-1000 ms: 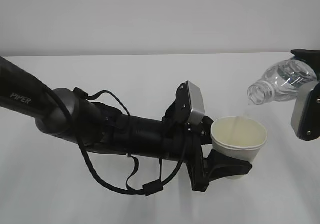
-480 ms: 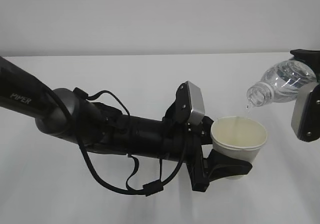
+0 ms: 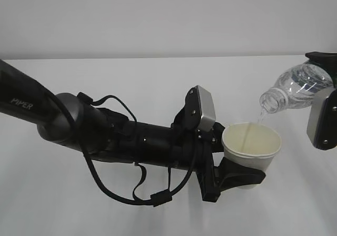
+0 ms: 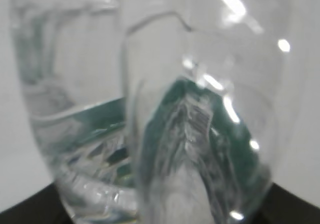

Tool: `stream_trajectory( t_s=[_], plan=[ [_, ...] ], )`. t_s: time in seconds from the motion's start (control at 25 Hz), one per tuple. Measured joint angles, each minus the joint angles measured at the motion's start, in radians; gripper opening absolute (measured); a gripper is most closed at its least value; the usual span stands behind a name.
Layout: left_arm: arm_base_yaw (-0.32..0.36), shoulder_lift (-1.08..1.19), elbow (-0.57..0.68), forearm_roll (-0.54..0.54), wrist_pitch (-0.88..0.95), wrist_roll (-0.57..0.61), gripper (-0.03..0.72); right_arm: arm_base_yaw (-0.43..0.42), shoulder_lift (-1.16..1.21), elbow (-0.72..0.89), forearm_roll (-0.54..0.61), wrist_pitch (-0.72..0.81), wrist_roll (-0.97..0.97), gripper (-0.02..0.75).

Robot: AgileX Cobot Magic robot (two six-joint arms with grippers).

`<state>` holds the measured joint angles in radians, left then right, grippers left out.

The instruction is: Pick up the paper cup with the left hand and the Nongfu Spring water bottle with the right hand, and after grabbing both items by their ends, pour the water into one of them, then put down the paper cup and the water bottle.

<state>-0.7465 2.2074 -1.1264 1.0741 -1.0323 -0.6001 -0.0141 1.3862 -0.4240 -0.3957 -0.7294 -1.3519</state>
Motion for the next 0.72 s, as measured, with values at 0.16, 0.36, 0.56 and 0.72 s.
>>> stream_trajectory(
  t_s=[0.16, 0.36, 0.56, 0.72],
  plan=[
    [0.000, 0.000, 0.000, 0.000, 0.000, 0.000, 0.463, 0.000, 0.000, 0.000, 0.000, 0.000, 0.000, 0.436],
    [0.000, 0.000, 0.000, 0.000, 0.000, 0.000, 0.463, 0.000, 0.000, 0.000, 0.000, 0.000, 0.000, 0.436],
    [0.000, 0.000, 0.000, 0.000, 0.000, 0.000, 0.463, 0.000, 0.000, -0.001, 0.000, 0.000, 0.000, 0.436],
    [0.000, 0.000, 0.000, -0.001, 0.000, 0.000, 0.463, 0.000, 0.000, -0.001, 0.000, 0.000, 0.000, 0.436]
  ],
)
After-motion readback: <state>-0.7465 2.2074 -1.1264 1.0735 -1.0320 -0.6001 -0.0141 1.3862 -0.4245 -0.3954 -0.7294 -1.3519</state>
